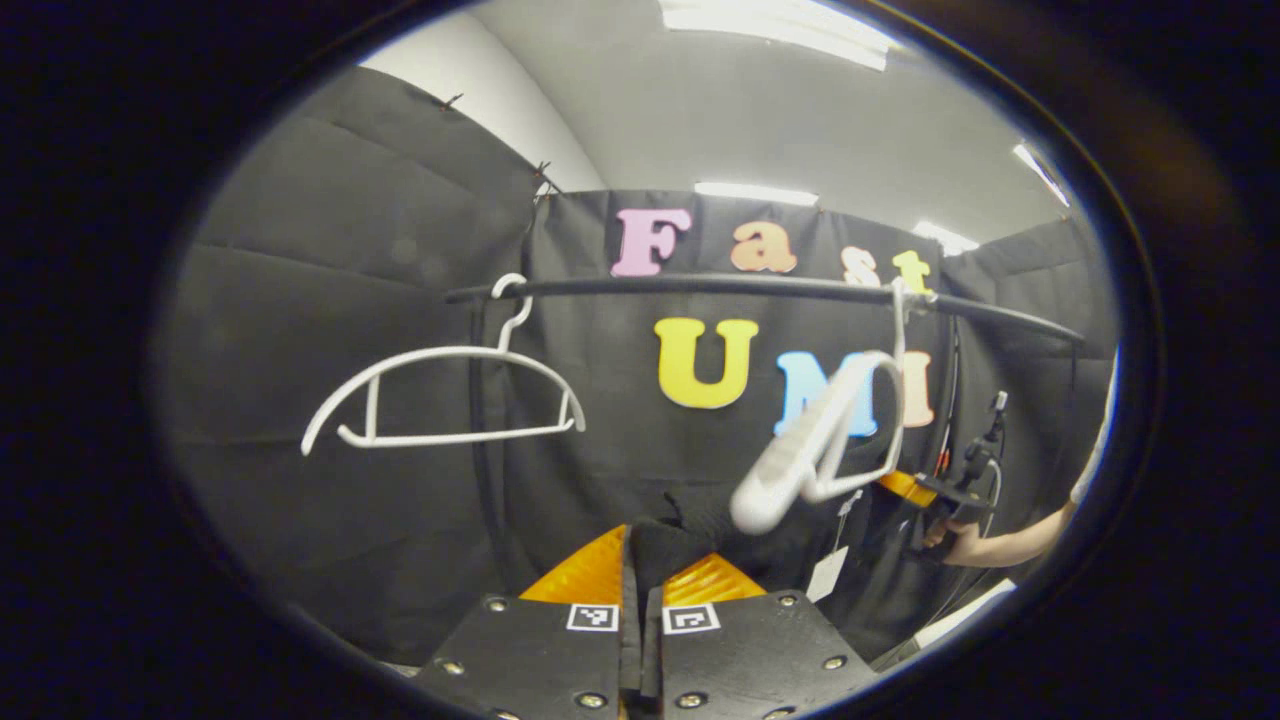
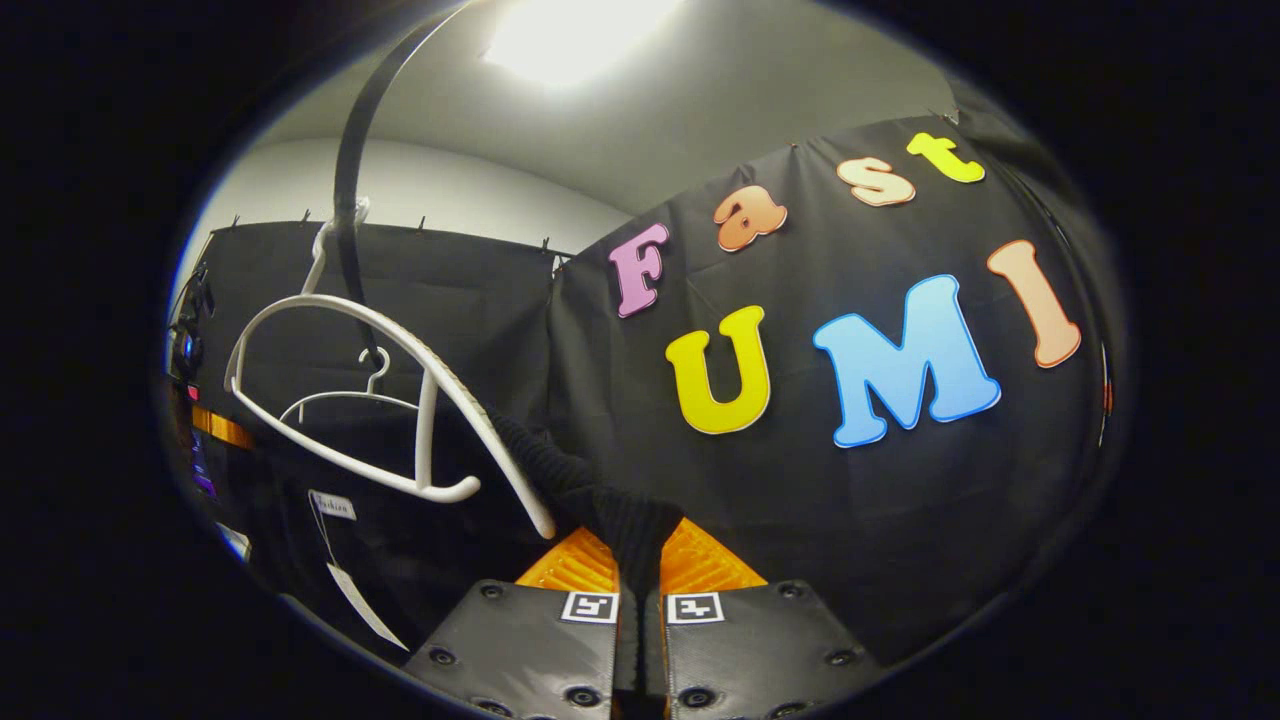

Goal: Grasp the clothes on the hanger with both hands and then place them into the laundry hamper below.

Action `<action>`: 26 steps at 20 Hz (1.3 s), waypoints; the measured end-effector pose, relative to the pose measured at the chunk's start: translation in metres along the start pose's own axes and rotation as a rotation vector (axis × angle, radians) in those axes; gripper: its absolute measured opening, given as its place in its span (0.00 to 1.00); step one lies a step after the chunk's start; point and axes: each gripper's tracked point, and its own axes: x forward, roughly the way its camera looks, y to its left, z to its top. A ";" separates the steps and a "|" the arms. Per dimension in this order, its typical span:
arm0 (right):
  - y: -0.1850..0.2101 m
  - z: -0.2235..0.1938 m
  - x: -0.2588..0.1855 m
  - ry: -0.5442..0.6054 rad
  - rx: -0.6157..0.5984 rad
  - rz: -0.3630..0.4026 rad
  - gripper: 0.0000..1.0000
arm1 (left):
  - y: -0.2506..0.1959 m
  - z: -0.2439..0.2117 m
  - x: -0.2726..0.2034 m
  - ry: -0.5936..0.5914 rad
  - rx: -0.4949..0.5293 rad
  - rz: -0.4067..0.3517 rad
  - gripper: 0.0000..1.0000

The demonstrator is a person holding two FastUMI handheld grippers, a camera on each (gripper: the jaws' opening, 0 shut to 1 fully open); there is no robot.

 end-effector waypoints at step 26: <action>0.031 -0.077 -0.197 0.370 0.015 -0.461 0.04 | -0.055 -0.123 -0.061 0.199 -0.121 -0.144 0.01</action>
